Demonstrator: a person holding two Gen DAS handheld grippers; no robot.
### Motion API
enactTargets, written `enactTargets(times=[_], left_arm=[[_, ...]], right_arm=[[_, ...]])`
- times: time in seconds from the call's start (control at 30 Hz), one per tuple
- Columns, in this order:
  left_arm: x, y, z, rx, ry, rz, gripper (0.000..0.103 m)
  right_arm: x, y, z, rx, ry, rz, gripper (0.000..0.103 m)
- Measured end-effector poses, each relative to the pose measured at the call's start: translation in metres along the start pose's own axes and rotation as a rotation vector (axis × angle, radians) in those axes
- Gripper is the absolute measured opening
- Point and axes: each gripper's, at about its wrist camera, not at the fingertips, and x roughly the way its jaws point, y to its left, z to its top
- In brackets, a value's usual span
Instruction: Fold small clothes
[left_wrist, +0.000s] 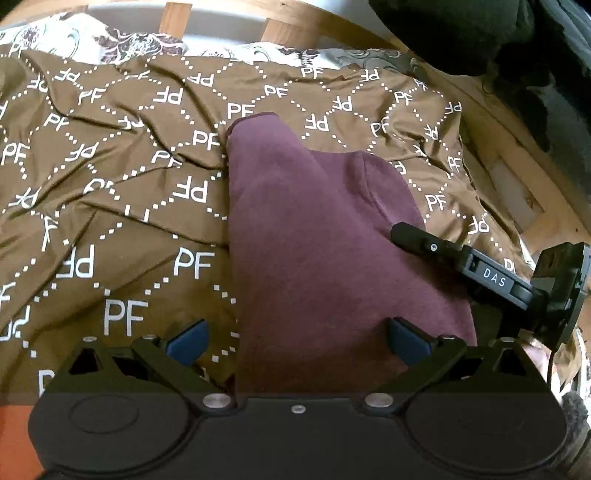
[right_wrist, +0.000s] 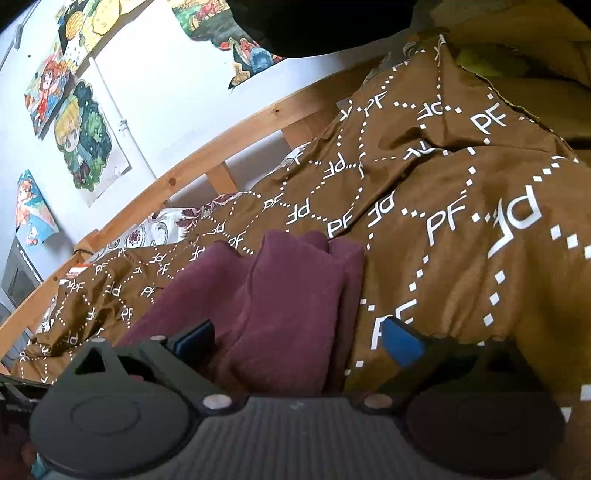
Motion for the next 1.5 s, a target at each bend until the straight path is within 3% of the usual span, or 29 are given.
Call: enactTargets(times=[0.73,1.5], left_arm=[[0.008,0.023,-0.023,-0.108,-0.011,-0.074,0.102],[0.01,0.026,-0.026,-0.124,-0.014,-0.083,0.102]], right_arm=[[0.004,0.003,-0.006,-0.05,0.014,-0.006,0.102],[0.005,0.005,-0.008,-0.067,0.019,-0.019,0.102]])
